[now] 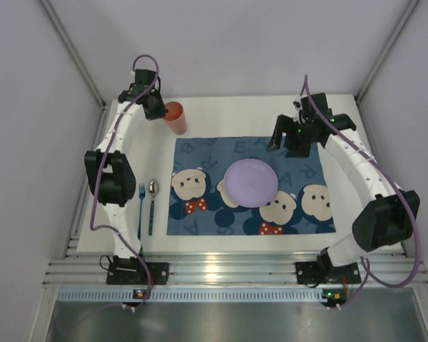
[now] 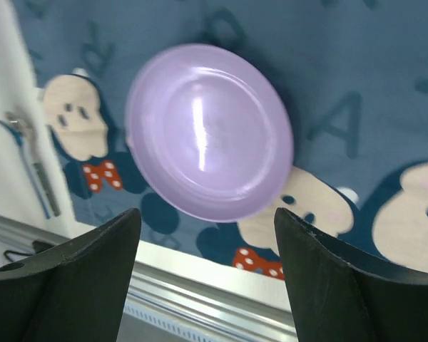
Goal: Set the dinner table for one person
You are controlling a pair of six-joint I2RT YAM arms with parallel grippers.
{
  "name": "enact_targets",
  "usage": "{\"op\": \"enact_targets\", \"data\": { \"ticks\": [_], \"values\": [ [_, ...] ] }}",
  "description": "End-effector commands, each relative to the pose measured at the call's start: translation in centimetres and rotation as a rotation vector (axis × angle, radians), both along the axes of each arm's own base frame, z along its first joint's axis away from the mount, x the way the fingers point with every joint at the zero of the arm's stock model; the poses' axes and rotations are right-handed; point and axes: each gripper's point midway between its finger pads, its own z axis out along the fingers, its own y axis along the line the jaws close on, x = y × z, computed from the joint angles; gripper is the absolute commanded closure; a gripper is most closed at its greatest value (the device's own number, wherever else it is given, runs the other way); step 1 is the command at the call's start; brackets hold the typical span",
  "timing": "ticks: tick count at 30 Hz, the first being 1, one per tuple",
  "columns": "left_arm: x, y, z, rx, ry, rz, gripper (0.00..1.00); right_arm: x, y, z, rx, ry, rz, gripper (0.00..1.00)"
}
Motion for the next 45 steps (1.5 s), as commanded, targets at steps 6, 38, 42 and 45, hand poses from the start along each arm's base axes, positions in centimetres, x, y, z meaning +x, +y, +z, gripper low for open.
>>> {"op": "enact_targets", "data": {
  "ticks": [6, 38, 42, 45],
  "values": [
    [-5.1, -11.3, 12.5, 0.069, -0.295, -0.387, 1.0, 4.8, 12.5, 9.2, 0.196, -0.194, 0.285, 0.23],
    [-16.7, -22.8, 17.0, -0.002, -0.33, -0.544, 0.65, 5.1, 12.9, 2.1, -0.188, -0.066, 0.274, 1.0],
    [-16.8, -19.8, 17.8, 0.062, -0.358, -0.444, 0.22, 6.3, 9.5, 2.3, -0.215, -0.056, 0.207, 1.0],
    [-17.2, -17.6, 16.0, 0.089, -0.322, -0.408, 0.11, 7.1, 5.6, 1.4, -0.226, -0.025, 0.144, 1.0]
  ]
}}
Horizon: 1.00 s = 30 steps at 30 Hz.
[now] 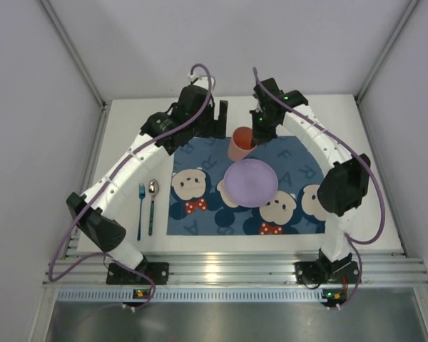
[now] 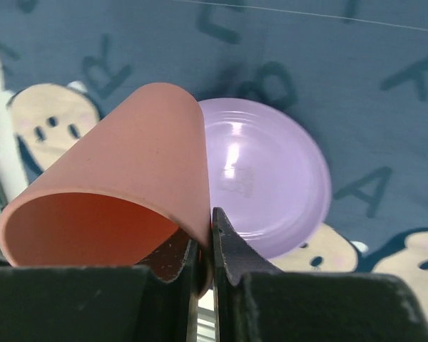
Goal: Set the dinner table for one person
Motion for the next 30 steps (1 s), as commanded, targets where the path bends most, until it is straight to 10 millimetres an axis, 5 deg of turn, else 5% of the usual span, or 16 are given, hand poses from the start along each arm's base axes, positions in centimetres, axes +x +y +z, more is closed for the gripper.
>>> {"op": "enact_targets", "data": {
  "ticks": [1, 5, 10, 20, 23, 30],
  "values": [
    [-0.5, 3.1, 1.7, -0.033, -0.06, 0.085, 0.09, 1.6, -5.9, 0.3, -0.043, -0.012, -0.103, 1.0],
    [-1.4, 5.7, 0.0, -0.104, -0.018, 0.129, 0.03, 3.4, -12.9, -1.5, -0.085, 0.024, -0.243, 1.0],
    [-3.0, 6.6, -3.8, -0.114, 0.062, 0.143, 0.03, 5.6, -19.2, -2.3, -0.12, 0.028, -0.395, 1.0],
    [-4.1, 7.9, -6.1, -0.127, 0.116, 0.169, 0.05, 8.9, -23.3, -5.6, -0.247, 0.081, -0.509, 1.0],
    [-3.5, 10.4, -7.2, -0.106, 0.15, 0.264, 0.05, 8.7, -23.7, -6.8, -0.256, 0.113, -0.519, 1.0],
    [-3.5, 16.5, -12.1, -0.098, 0.325, 0.456, 0.05, 8.6, -23.0, -7.6, -0.226, 0.144, -0.493, 0.5]
  ]
}}
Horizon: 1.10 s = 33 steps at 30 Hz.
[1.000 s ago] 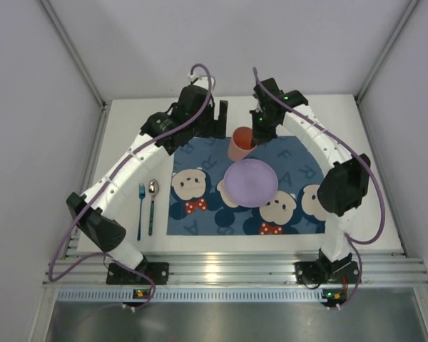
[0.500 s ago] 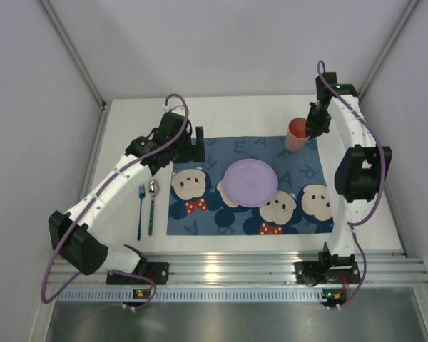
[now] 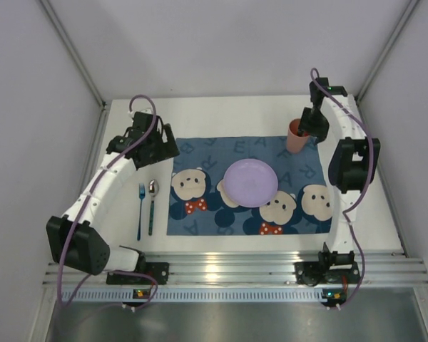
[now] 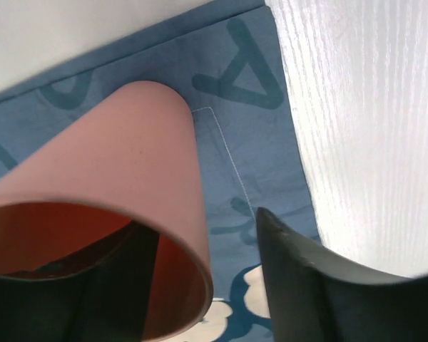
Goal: Set the dinner table for one person
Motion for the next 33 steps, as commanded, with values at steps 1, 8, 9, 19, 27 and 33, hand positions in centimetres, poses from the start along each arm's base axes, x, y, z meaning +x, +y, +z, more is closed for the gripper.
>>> {"op": "enact_targets", "data": {
  "ticks": [1, 8, 9, 19, 27, 33],
  "values": [
    [-0.9, 1.8, -2.1, -0.001, 0.091, 0.062, 0.05, 0.4, 0.0, 1.9, 0.005, -0.033, 0.009, 0.4],
    [-2.7, 4.7, -6.1, 0.041, 0.242, 0.176, 0.06, 0.3, 0.7, 7.9, 0.047, -0.165, 0.011, 0.04],
    [-3.0, 5.3, -6.7, 0.047, 0.265, 0.194, 0.06, 0.0, 0.5, 9.2, 0.043, -0.182, 0.004, 0.01],
    [-7.1, 6.1, -14.2, 0.062, 0.445, 0.227, 0.14, -6.5, 1.7, 16.7, 0.123, -0.339, 0.012, 0.0],
    [-7.7, 7.1, -17.6, 0.067, 0.472, 0.213, 0.22, -9.7, 3.0, 13.4, 0.165, -0.258, 0.042, 0.0],
    [-7.5, 8.3, -19.7, 0.086, 0.519, 0.203, 0.26, -9.6, 3.4, 13.2, 0.174, -0.248, 0.054, 0.0]
  ]
}}
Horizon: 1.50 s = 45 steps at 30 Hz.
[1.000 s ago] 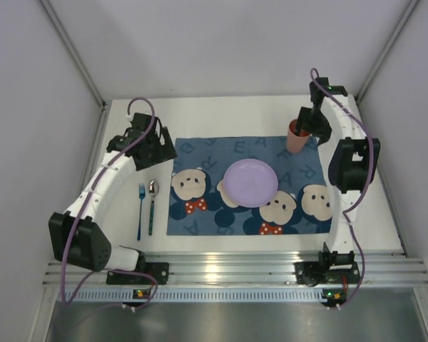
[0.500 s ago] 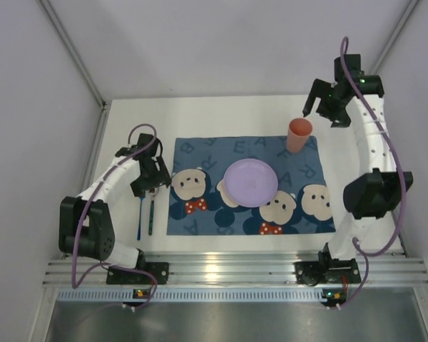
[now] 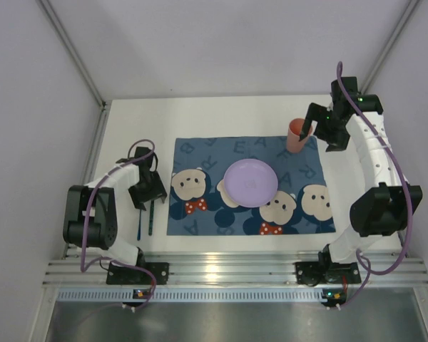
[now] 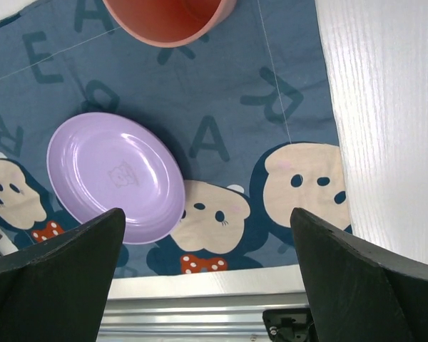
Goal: Set the dinner table for one person
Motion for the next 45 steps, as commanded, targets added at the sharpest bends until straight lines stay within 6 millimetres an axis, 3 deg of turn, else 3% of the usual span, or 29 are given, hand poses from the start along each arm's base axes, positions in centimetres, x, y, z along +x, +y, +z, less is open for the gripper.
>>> {"op": "enact_targets", "data": {
  "ticks": [1, 3, 5, 8, 11, 16, 19, 22, 23, 24, 25, 26, 28, 29, 31, 32, 33, 38, 41, 45],
  "values": [
    [1.7, 0.9, -1.1, 0.021, -0.022, -0.011, 0.27, 0.9, 0.7, 1.6, 0.021, -0.064, 0.01, 0.0],
    [1.6, 1.3, -1.8, 0.024, 0.009, 0.0, 0.29, 0.9, 0.7, 1.7, 0.019, -0.067, 0.014, 0.0],
    [1.4, 1.2, -2.2, 0.009, 0.037, -0.008, 0.42, 0.8, 0.6, 1.6, 0.013, -0.063, 0.013, 0.0],
    [1.4, 1.2, -3.5, 0.008, 0.081, -0.019, 0.76, 0.7, 0.5, 1.6, 0.008, -0.06, 0.013, 0.0],
    [1.1, 1.9, -5.0, 0.044, 0.144, -0.022, 1.0, 0.7, 0.4, 1.8, 0.004, -0.067, 0.011, 0.0],
    [1.8, 2.5, -4.9, 0.041, 0.13, -0.022, 1.0, 0.7, 0.3, 2.4, -0.004, -0.087, 0.009, 0.0],
    [2.9, 2.6, -2.7, 0.051, 0.083, -0.039, 1.0, 0.6, 1.0, 3.0, 0.026, -0.112, 0.036, 0.0],
    [4.6, 3.2, 1.3, 0.093, 0.017, -0.058, 1.0, 0.5, 4.8, 4.0, 0.111, -0.17, 0.166, 0.0],
    [5.3, 3.3, 2.7, 0.102, -0.014, -0.062, 1.0, -0.2, 7.8, 4.1, 0.155, -0.176, 0.27, 0.0],
    [7.0, 3.3, 4.8, 0.107, -0.068, -0.069, 1.0, -0.7, 9.6, 4.5, 0.181, -0.193, 0.332, 0.0],
    [7.1, 3.1, 6.0, 0.103, -0.074, -0.074, 1.0, -0.7, 11.5, 4.8, 0.208, -0.222, 0.392, 0.0],
    [8.9, 2.2, 8.5, 0.074, -0.144, -0.087, 1.0, -2.0, 14.8, 4.5, 0.262, -0.208, 0.495, 0.0],
    [10.0, 0.8, 10.7, 0.016, -0.193, -0.097, 1.0, -2.7, 18.0, 4.5, 0.338, -0.219, 0.578, 0.0],
    [10.6, -0.3, 11.8, -0.02, -0.224, -0.111, 1.0, -4.3, 20.4, 3.6, 0.433, -0.165, 0.632, 0.0],
    [12.3, -2.6, 14.8, -0.105, -0.312, -0.116, 1.0, -4.4, 23.0, 4.0, 0.529, -0.207, 0.683, 0.0],
    [12.6, -4.6, 15.6, -0.151, -0.333, -0.149, 1.0, -5.9, 24.6, 3.4, 0.597, -0.167, 0.713, 0.0],
    [13.4, -5.8, 17.2, -0.187, -0.374, -0.148, 1.0, -6.1, 25.5, 3.5, 0.624, -0.177, 0.735, 0.0],
    [13.9, -13.4, 20.6, -0.356, -0.449, -0.255, 1.0, -6.6, 29.7, 4.5, 0.725, -0.217, 0.845, 0.0],
    [13.8, -17.1, 22.1, -0.444, -0.488, -0.301, 1.0, -5.9, 30.8, 4.6, 0.746, -0.228, 0.842, 0.02],
    [13.5, -20.2, 23.5, -0.495, -0.52, -0.344, 1.0, -5.3, 31.7, 4.2, 0.775, -0.227, 0.824, 0.05]
  ]
}}
